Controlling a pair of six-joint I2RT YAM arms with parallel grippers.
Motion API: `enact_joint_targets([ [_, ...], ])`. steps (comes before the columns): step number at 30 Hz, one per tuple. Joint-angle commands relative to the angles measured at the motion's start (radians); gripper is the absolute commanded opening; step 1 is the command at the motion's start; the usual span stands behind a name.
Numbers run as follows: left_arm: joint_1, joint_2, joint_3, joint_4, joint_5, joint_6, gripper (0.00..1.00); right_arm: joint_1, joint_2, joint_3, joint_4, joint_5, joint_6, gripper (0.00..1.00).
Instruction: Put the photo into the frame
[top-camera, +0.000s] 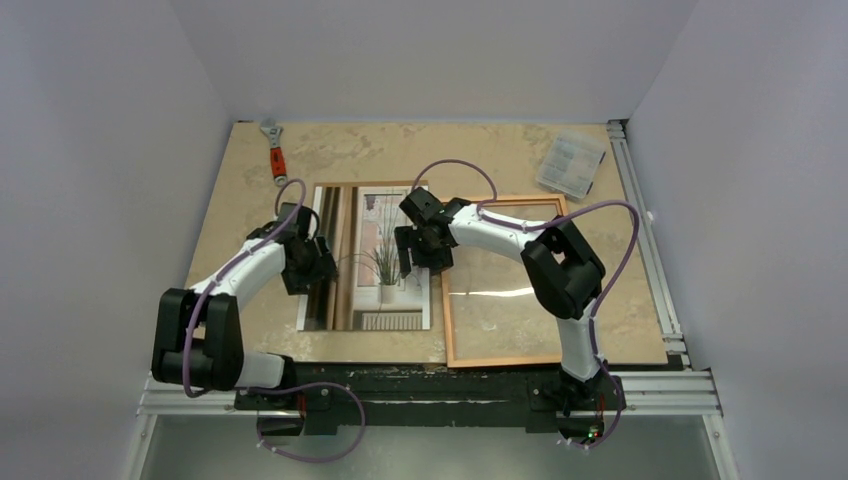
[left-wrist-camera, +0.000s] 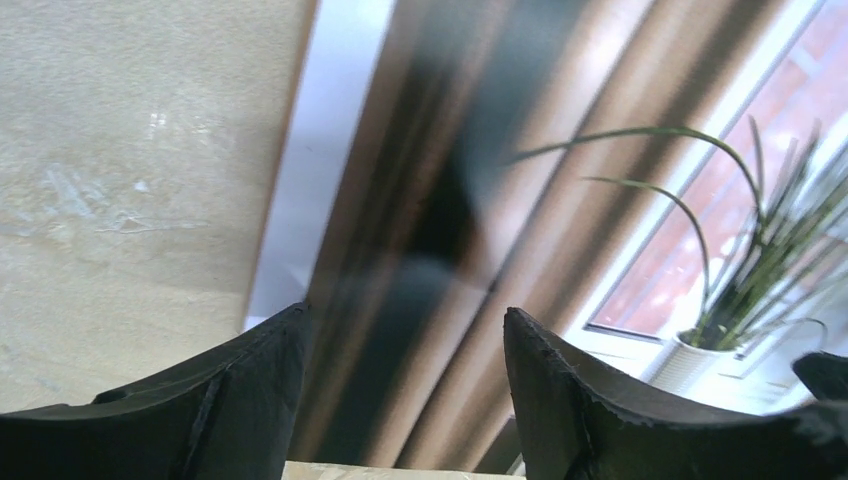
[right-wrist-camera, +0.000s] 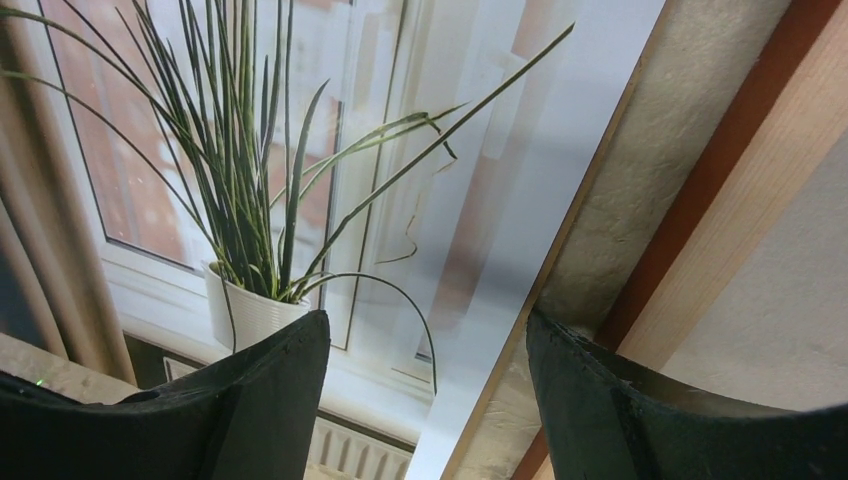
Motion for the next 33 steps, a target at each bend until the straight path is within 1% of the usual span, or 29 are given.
enact_joint_targets([
  [1,-0.005,-0.082,-0.017,0.054,0.093,-0.005,0.67,0.006,-0.006,-0.018,0.046,-0.054,0.007,0.70],
  [6,-0.005,-0.173,-0.015,0.061,0.165,-0.005,0.62,0.006,0.004,-0.039,0.074,-0.081,0.015,0.70],
  [9,-0.005,-0.185,-0.015,0.058,0.156,-0.008,0.62,0.004,0.005,-0.043,0.082,-0.094,0.021,0.70],
  [13,-0.004,-0.169,0.010,-0.038,-0.013,-0.009,0.66,0.004,-0.025,-0.039,0.046,-0.043,0.013,0.70],
  [16,0.004,-0.144,0.035,-0.108,-0.135,-0.013,0.74,0.004,-0.060,-0.046,0.023,-0.001,0.002,0.70],
  [19,0.027,-0.097,0.050,-0.134,-0.170,-0.006,0.79,0.005,-0.086,-0.056,0.015,0.016,0.004,0.70],
  [23,0.053,-0.031,0.053,-0.120,-0.158,0.010,0.82,0.007,-0.104,-0.089,0.045,-0.031,0.017,0.69],
  [26,0.065,0.011,0.052,-0.084,-0.100,0.027,0.81,0.007,-0.095,-0.102,0.062,-0.054,0.025,0.68],
  [30,0.067,0.065,0.072,-0.061,-0.034,0.048,0.78,0.007,-0.083,-0.116,0.097,-0.097,0.033,0.66],
  [33,0.067,0.097,0.078,-0.037,0.010,0.059,0.73,0.007,-0.074,-0.127,0.129,-0.134,0.046,0.65],
])
